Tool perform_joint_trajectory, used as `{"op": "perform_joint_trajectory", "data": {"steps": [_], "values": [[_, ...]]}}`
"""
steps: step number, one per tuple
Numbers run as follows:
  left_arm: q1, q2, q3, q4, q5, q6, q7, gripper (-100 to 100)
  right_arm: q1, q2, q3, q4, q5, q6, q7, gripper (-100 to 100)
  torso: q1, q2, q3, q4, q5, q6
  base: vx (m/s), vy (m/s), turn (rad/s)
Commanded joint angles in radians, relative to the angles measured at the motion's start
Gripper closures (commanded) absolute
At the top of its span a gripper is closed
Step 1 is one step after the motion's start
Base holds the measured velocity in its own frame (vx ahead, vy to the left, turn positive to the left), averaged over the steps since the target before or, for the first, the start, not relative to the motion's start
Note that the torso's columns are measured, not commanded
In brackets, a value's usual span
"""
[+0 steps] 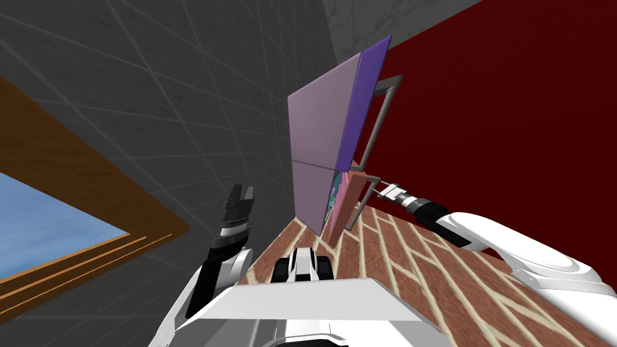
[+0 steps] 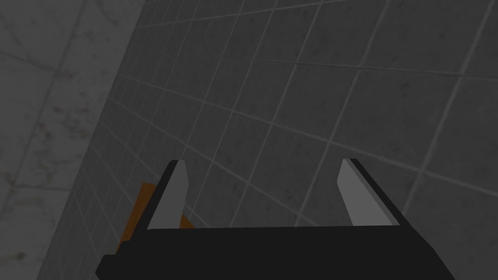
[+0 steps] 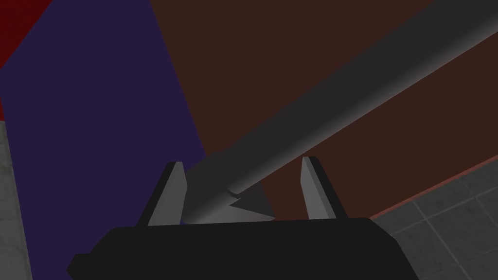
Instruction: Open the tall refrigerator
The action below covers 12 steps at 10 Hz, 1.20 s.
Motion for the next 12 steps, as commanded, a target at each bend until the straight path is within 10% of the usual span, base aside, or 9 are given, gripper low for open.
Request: {"op": "perform_joint_trajectory", "data": {"steps": [1, 12], "values": [[0.0, 0.0, 0.0, 0.0, 0.0, 0.0, 0.0, 0, -0.014, -0.002, 0.009, -0.041, -0.003, -0.018, 0.004, 100, 0.001, 0.001, 0.0, 0.0, 0.001, -0.002, -0.079, -0.308, 0.053], [0.0, 0.0, 0.0, 0.0, 0.0, 0.0, 0.0, 0, -0.014, 0.015, 0.034, -0.16, -0.015, -0.093, 0.019, 100, -0.01, 0.008, 0.005, 0.003, -0.003, 0.002, -0.054, -0.279, 0.056]]}}
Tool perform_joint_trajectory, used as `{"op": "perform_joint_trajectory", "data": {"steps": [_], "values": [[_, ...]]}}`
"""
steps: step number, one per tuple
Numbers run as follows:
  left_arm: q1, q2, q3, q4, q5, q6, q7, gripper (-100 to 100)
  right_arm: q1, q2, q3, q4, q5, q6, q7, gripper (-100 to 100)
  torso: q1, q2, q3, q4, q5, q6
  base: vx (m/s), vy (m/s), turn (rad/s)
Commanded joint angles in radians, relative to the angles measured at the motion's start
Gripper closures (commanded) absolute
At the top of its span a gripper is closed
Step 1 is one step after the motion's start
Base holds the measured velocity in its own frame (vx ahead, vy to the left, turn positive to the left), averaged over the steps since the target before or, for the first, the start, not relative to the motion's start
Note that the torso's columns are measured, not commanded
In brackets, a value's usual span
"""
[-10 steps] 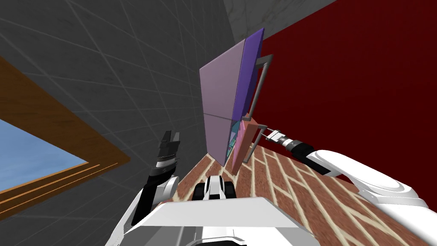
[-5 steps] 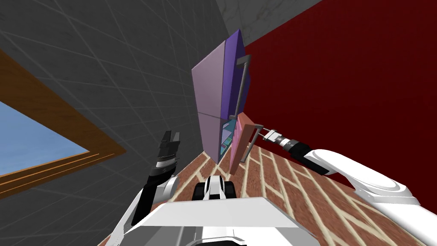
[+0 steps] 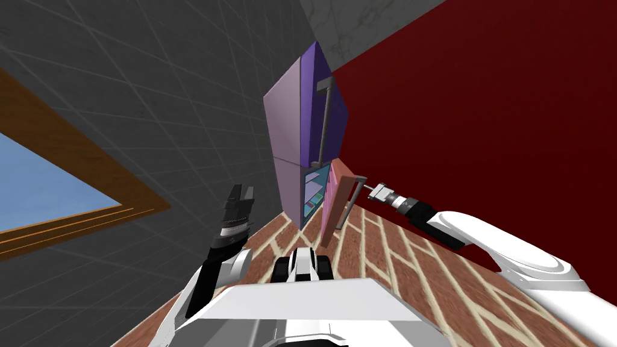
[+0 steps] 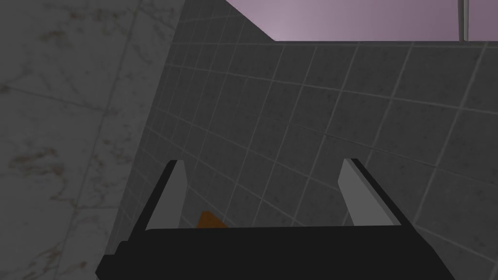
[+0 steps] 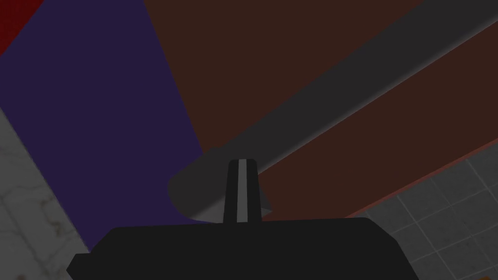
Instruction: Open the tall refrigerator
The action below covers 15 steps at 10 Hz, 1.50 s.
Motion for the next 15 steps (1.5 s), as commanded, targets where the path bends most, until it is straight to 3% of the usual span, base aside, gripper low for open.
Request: {"op": "perform_joint_trajectory", "data": {"steps": [1, 10, 11, 12, 15], "values": [[0.0, 0.0, 0.0, 0.0, 0.0, 0.0, 0.0, 0, -0.01, -0.005, 0.007, -0.029, -0.005, -0.011, 0.001, 100, 0.004, -0.003, -0.003, -0.001, 0.001, -0.001, 0.002, -0.268, 0.062], [0.0, 0.0, 0.0, 0.0, 0.0, 0.0, 0.0, 0, -0.016, 0.01, 0.042, -0.146, -0.027, -0.1, 0.026, 100, 0.018, -0.005, -0.003, -0.004, 0.004, -0.003, 0.01, -0.358, 0.082], [0.0, 0.0, 0.0, 0.0, 0.0, 0.0, 0.0, 0, -0.013, 0.014, 0.043, -0.133, -0.024, -0.095, 0.026, 100, 0.013, -0.004, -0.003, -0.003, 0.002, -0.003, -0.005, -0.162, 0.026], [0.0, 0.0, 0.0, 0.0, 0.0, 0.0, 0.0, 0, -0.016, 0.018, 0.027, -0.11, -0.009, -0.072, 0.043, -100, 0.019, -0.001, 0.0, -0.003, 0.003, 0.0, -0.005, 0.094, -0.145], [0.0, -0.001, -0.001, 0.0, 0.0, 0.0, 0.0, 0, -0.02, 0.025, 0.004, -0.075, 0.012, -0.033, 0.064, -100, 0.027, 0.004, 0.001, 0.005, 0.012, -0.005, -0.001, 0.195, -0.123]]}}
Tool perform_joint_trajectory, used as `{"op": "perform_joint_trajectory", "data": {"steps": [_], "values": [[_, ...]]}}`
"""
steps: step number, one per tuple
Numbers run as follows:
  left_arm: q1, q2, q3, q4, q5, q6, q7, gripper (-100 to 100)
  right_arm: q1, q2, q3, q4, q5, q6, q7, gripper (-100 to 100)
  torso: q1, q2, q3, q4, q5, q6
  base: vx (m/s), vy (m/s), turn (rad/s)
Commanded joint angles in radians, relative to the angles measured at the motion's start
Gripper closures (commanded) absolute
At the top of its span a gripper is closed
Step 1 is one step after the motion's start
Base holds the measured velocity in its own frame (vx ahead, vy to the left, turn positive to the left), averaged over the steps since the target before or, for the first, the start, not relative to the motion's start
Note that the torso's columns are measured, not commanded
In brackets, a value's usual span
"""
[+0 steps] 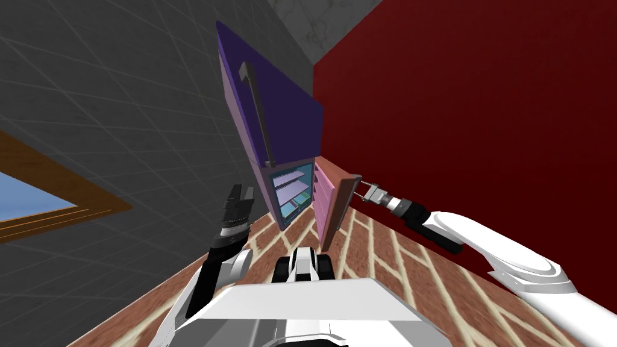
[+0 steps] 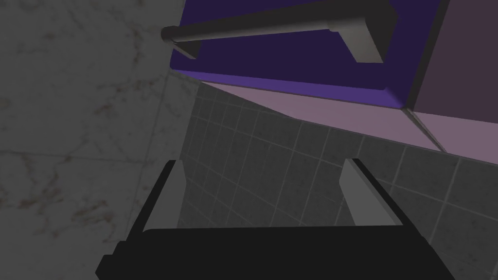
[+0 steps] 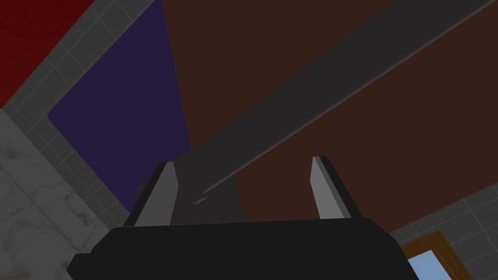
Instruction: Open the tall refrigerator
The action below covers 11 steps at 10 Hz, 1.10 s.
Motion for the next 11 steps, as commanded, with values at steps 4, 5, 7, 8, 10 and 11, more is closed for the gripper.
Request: {"op": "perform_joint_trajectory", "data": {"steps": [4, 5, 7, 8, 10, 11], "values": [[0.0, 0.0, 0.0, 0.0, 0.0, 0.0, 0.0, 0, -0.021, 0.009, -0.058, 0.068, 0.043, 0.091, 0.046, -100, -0.017, -0.004, -0.001, -0.005, -0.009, 0.004, 0.013, 0.202, -0.099], [0.0, 0.0, 0.0, 0.0, 0.0, 0.0, 0.0, 0, -0.022, 0.012, -0.066, 0.08, 0.051, 0.104, 0.054, -100, -0.02, -0.002, 0.0, -0.005, -0.011, 0.005, -0.01, 0.16, -0.057], [0.0, 0.0, 0.0, 0.0, 0.0, 0.0, 0.0, 0, -0.025, 0.017, -0.084, 0.108, 0.068, 0.135, 0.07, -100, -0.022, 0.001, 0.003, -0.006, -0.013, 0.009, 0.001, 0.174, -0.101], [0.0, 0.0, 0.0, 0.0, 0.0, 0.0, 0.0, 0, -0.026, 0.017, -0.079, 0.102, 0.062, 0.12, 0.065, -100, -0.021, 0.001, 0.003, -0.005, -0.012, 0.009, 0.001, 0.086, -0.027], [0.0, 0.0, 0.0, 0.0, 0.0, 0.0, 0.0, 0, -0.029, 0.005, -0.082, 0.109, 0.061, 0.123, 0.063, -100, -0.024, -0.004, 0.0, -0.007, -0.014, 0.008, 0.086, 0.043, -0.001], [0.0, 0.0, 0.0, 0.0, 0.0, 0.0, 0.0, 0, -0.029, 0.004, -0.083, 0.109, 0.061, 0.123, 0.061, 100, -0.023, -0.001, 0.001, -0.007, -0.013, 0.008, 0.011, 0.002, -0.004]]}}
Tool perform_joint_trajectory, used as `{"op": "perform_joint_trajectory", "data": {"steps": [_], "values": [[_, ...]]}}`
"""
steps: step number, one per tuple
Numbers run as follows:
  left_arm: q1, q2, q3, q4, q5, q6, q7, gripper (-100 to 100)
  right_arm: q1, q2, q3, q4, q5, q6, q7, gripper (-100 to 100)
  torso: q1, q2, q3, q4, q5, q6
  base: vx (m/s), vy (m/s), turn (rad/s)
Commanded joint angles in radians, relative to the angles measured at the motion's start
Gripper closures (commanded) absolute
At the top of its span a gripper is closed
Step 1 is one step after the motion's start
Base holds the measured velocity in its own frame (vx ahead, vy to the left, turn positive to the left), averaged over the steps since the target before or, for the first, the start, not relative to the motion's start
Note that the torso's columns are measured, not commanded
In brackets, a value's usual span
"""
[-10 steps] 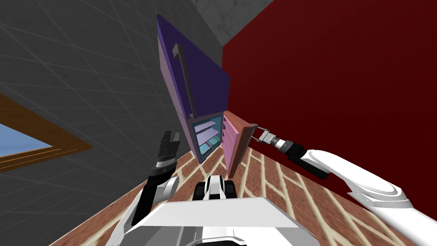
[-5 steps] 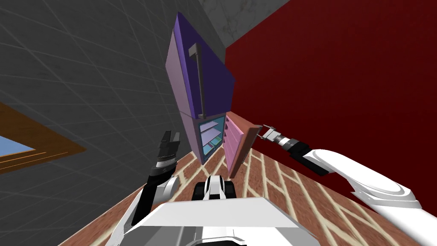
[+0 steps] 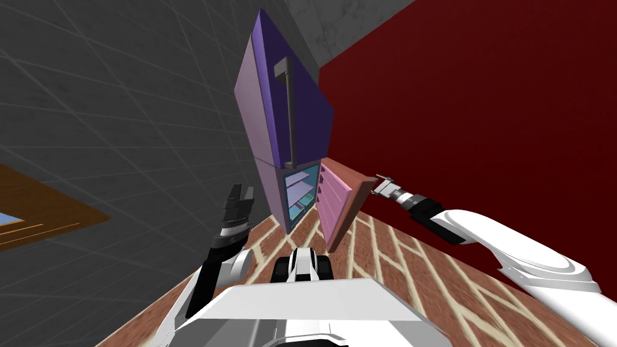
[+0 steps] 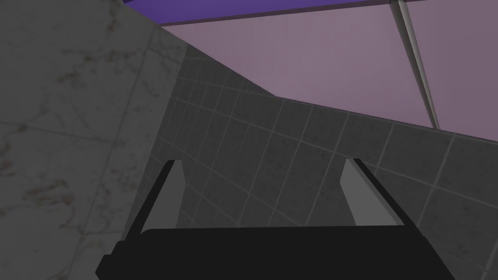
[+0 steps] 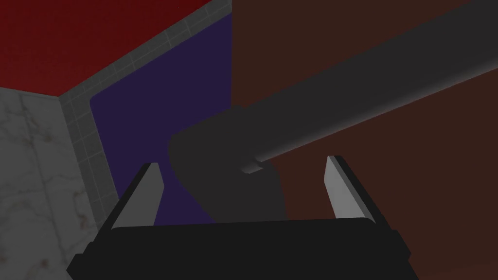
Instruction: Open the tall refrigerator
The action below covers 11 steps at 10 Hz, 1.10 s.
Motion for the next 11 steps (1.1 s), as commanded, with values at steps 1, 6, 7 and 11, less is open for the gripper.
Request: {"op": "perform_joint_trajectory", "data": {"steps": [1, 6, 7, 11], "values": [[0.0, 0.0, 0.0, 0.0, 0.0, 0.0, 0.0, 0, -0.006, -0.001, 0.001, -0.015, -0.004, -0.011, 0.001, 100, 0.001, 0.003, 0.003, 0.0, -0.001, 0.0, 0.027, -0.154, 0.056], [0.0, 0.001, 0.001, 0.0, 0.0, 0.0, 0.0, 0, -0.018, -0.002, 0.012, -0.058, -0.017, -0.05, 0.003, 100, -0.001, 0.002, 0.002, 0.0, -0.001, 0.001, 0.019, -0.304, 0.091], [0.0, 0.001, 0.0, 0.0, 0.0, 0.0, 0.0, 0, -0.02, -0.002, 0.014, -0.065, -0.019, -0.056, 0.003, 100, 0.003, 0.003, 0.003, 0.001, -0.001, 0.002, 0.028, -0.256, 0.072], [0.0, 0.0, 0.0, 0.0, 0.0, 0.0, 0.0, 0, -0.038, -0.001, 0.027, -0.088, -0.026, -0.074, 0.008, 100, -0.001, 0.001, 0.0, 0.002, 0.001, -0.001, 0.035, -0.225, 0.088]]}}
